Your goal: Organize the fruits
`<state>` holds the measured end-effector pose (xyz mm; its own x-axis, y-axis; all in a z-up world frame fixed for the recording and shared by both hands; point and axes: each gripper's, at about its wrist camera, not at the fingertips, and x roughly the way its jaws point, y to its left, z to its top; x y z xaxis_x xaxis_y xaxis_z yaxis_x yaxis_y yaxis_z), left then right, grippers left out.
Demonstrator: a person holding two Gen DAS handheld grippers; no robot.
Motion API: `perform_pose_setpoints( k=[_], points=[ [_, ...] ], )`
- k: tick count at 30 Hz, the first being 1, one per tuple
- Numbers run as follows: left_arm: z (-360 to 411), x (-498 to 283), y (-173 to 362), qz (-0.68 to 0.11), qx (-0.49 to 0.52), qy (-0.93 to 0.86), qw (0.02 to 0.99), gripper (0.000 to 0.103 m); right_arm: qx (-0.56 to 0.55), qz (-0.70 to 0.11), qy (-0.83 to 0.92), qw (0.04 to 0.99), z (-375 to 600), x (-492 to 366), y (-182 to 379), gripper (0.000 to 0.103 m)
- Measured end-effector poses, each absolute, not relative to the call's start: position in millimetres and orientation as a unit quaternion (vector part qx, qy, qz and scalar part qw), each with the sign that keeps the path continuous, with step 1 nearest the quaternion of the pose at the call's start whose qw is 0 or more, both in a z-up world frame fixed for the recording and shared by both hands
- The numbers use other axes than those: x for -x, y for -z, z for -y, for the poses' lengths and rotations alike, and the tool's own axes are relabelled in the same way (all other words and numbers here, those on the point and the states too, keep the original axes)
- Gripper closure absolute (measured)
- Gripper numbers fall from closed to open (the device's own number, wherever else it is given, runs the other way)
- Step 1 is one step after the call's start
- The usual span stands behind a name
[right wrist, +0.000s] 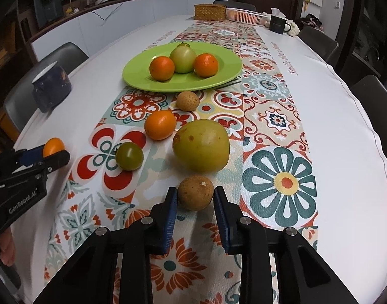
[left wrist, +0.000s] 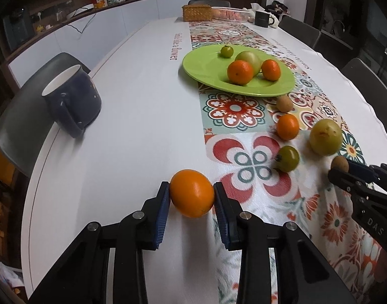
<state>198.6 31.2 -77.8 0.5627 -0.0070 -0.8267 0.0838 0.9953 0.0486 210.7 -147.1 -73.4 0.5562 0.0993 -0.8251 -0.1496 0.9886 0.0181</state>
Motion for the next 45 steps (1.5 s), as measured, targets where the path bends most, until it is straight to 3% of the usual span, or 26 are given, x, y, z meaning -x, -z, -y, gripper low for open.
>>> perform_pose_setpoints(
  k=[19,45],
  points=[
    [0.8,-168.7,40.9,-0.417,-0.029,0.035,0.908,0.069,0.035,-0.422,-0.109,0.899,147.9,-181.8,37.5,0.073],
    [15.9,-233.4,-17.4,-0.359,-0.022,0.034,0.933,0.069,0.018,-0.337,-0.106,0.935,159.7,-249.5,-35.4,0.073]
  ],
)
